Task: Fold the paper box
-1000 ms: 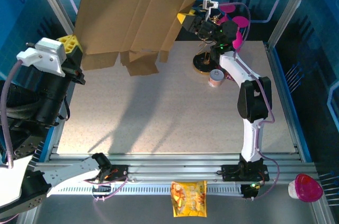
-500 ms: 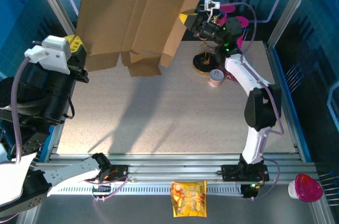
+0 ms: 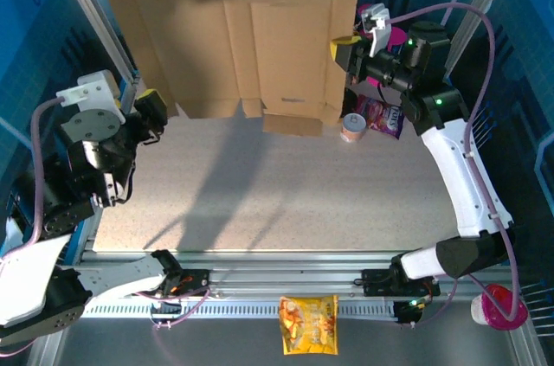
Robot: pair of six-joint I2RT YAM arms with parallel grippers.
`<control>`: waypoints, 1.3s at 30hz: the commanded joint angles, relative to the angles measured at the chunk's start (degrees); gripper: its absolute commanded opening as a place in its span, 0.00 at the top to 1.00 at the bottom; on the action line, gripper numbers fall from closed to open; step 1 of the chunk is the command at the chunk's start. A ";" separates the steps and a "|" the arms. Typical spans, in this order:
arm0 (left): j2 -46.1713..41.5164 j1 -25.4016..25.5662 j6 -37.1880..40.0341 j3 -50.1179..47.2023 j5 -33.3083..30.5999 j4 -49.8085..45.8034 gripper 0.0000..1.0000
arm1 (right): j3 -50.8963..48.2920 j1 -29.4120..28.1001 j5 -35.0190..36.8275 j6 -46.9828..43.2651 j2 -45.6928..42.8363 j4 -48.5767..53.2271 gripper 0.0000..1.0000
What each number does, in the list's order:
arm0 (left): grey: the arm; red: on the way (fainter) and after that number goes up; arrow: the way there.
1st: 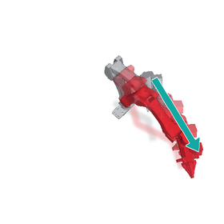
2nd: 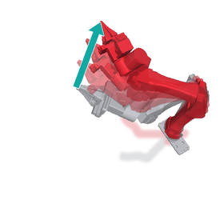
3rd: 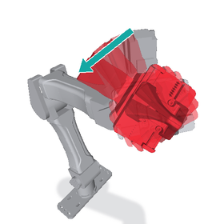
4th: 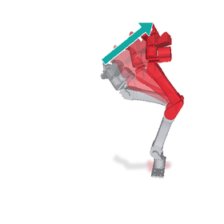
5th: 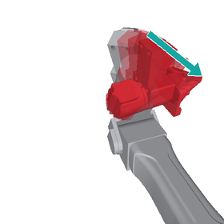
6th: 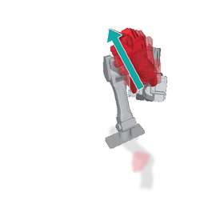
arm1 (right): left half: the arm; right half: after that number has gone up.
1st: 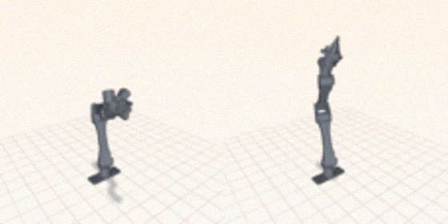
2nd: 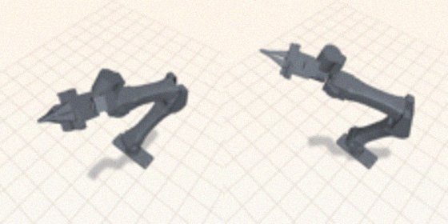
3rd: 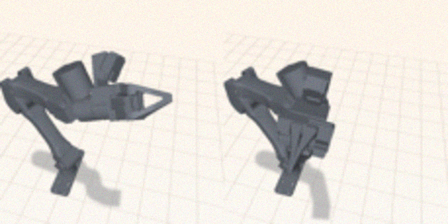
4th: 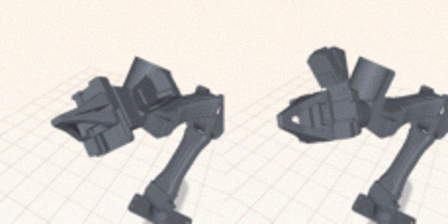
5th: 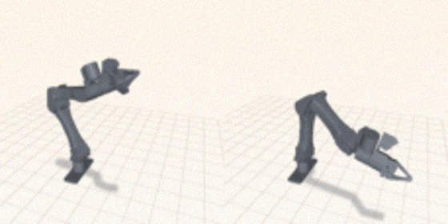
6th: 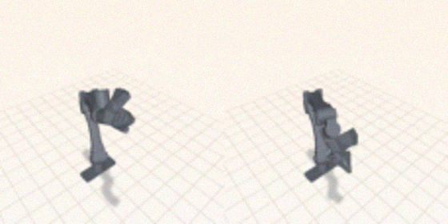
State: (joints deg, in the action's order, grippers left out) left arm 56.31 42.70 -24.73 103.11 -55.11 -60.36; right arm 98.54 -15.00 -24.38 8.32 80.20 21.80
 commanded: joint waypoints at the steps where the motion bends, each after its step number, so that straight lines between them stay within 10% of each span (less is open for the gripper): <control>1: -2.71 -0.45 -7.59 1.74 -6.04 -3.24 0.33 | -1.43 -0.68 2.83 -4.74 -3.03 11.27 1.00; 14: 2.44 -1.80 0.15 4.38 -4.57 3.41 0.36 | 15.63 -10.10 15.10 -2.42 8.48 36.94 1.00; 30: 8.13 -33.54 -13.16 -4.84 39.00 -0.19 0.37 | 26.26 -19.41 12.98 15.94 15.57 33.69 1.00; 39: 8.78 -42.04 -12.64 -5.34 43.78 0.39 0.37 | 28.38 -21.90 7.96 32.58 18.11 29.16 1.00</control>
State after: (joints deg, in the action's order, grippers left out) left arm 65.63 2.22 -37.43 96.75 -14.50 -60.97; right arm 123.90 -36.47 -14.15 34.09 97.73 53.43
